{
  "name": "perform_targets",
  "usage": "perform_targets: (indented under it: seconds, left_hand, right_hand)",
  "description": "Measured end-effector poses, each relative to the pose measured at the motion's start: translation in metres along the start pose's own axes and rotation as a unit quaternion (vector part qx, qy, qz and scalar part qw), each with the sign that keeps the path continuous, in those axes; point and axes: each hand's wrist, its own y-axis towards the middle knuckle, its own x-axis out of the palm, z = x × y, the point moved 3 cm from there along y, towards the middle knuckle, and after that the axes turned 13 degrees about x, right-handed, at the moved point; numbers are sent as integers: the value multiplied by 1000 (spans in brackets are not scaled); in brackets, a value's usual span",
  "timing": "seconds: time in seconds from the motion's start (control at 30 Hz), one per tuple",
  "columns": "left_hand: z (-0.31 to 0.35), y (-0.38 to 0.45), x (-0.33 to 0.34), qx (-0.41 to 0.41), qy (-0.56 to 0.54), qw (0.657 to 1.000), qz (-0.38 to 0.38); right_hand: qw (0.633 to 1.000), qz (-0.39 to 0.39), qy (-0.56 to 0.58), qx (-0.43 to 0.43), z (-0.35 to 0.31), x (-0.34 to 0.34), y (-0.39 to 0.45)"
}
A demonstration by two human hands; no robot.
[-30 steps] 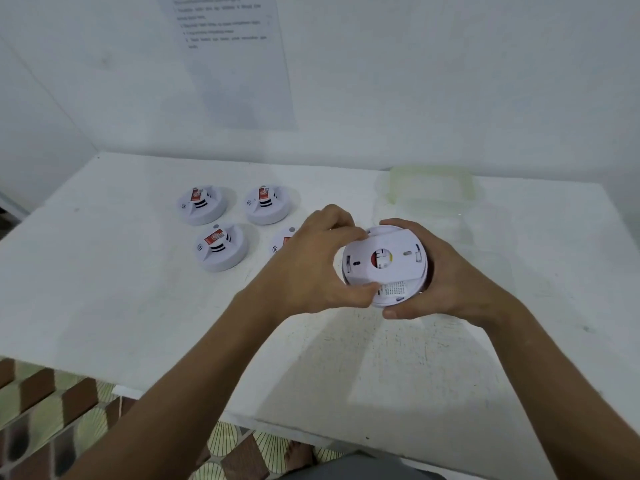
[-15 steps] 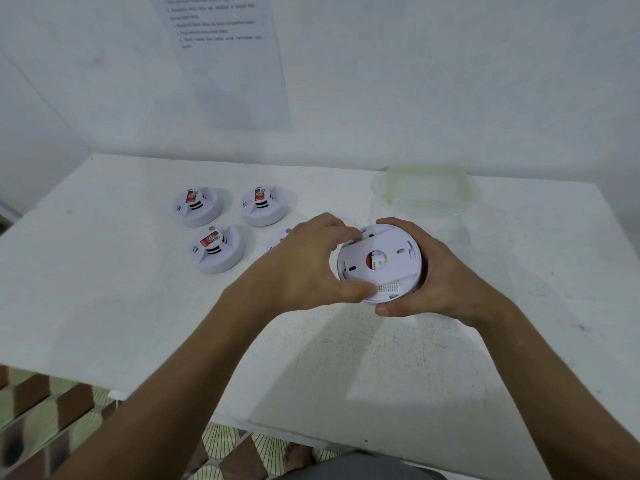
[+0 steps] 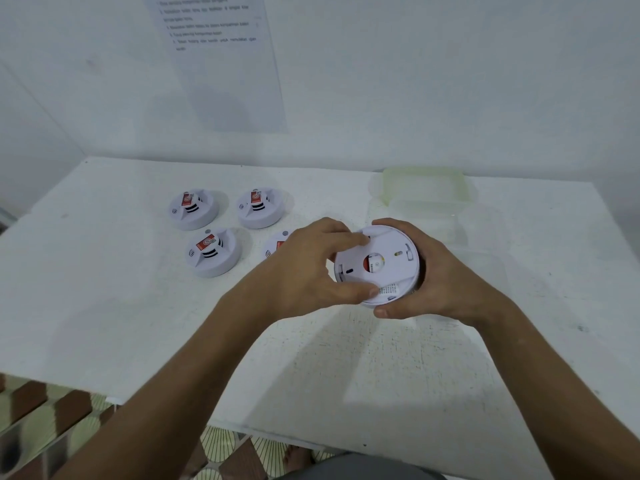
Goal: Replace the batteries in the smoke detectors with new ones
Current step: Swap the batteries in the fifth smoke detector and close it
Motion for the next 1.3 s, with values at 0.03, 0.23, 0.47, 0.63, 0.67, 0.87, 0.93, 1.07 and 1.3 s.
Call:
perform_targets:
  seconds: [0.03, 0.23, 0.47, 0.63, 0.67, 0.87, 0.93, 1.07, 1.3]
  left_hand:
    - [0, 0, 1, -5, -9, 1000, 5]
    - [-4, 0, 2, -32, -16, 999, 41]
    - [-2, 1, -3, -22, -39, 999, -17]
    - [-4, 1, -3, -4, -34, 999, -11]
    - [-4, 0, -3, -2, -38, 999, -24]
    - [-5, -1, -4, 23, -30, 998, -58]
    - [-5, -2, -4, 27, -28, 997, -61]
    - [-8, -3, -6, 31, -70, 996, -42]
    - [-9, -15, -4, -13, -324, 945, 49]
  right_hand:
    - [1000, 2, -6, 0, 0, 1, 0]
    - [1000, 17, -16, 0, 2, 4, 2]
    - [1000, -14, -12, 14, 2, 5, 0]
    - [1000, -11, -7, 5, -3, 2, 1]
    - [1000, -14, -7, 8, -3, 2, 0]
    - [1000, -27, -12, 8, -2, 1, 0]
    - [999, -35, -1, 9, -4, 0, -1]
    - [999, -48, 1, 19, -3, 0, -2]
    - [982, 34, -187, 24, 11, -5, 0]
